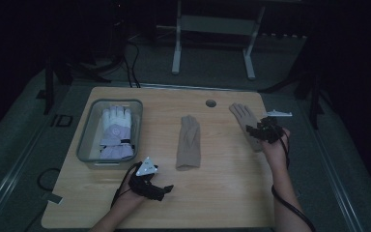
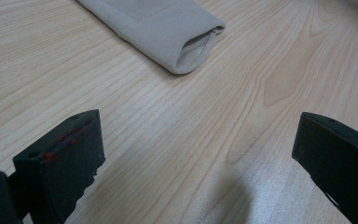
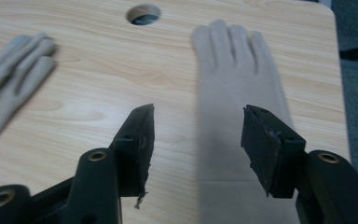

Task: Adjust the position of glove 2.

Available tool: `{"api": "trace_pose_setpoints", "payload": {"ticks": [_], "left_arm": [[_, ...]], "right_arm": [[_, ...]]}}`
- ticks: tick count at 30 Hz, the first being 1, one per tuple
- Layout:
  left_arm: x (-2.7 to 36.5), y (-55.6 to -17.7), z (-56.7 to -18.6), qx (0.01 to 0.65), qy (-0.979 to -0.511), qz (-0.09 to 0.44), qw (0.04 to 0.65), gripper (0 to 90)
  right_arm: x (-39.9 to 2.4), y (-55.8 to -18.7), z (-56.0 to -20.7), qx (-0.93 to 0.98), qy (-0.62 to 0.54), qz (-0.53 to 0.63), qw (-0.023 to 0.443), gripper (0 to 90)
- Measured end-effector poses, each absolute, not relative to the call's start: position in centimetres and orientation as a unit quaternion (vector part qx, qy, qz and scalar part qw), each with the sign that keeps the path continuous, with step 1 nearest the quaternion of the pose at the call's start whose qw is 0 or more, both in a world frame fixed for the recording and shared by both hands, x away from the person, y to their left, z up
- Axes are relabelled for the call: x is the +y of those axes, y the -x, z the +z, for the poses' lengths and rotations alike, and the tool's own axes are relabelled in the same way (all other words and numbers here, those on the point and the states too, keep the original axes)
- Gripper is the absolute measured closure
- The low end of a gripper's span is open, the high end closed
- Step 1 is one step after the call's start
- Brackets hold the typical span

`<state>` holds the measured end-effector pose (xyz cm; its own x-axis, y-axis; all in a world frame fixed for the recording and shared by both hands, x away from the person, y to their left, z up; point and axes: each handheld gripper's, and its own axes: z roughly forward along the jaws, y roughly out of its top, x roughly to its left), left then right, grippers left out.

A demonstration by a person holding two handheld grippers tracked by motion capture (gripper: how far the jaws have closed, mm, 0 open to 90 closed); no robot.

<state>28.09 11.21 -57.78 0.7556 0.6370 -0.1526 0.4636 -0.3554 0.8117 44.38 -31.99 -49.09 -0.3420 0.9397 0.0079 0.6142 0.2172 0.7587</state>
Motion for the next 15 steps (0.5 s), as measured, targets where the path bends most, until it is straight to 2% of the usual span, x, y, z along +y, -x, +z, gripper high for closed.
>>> {"api": "trace_pose_setpoints", "payload": {"ticks": [15], "left_arm": [[11.4,-28.1,-57.8,0.337,-0.814,0.093,0.464,2.3]], "right_arm": [[-33.4,-48.2,-50.7,0.748,-0.532,0.311,0.245,47.2]]}}
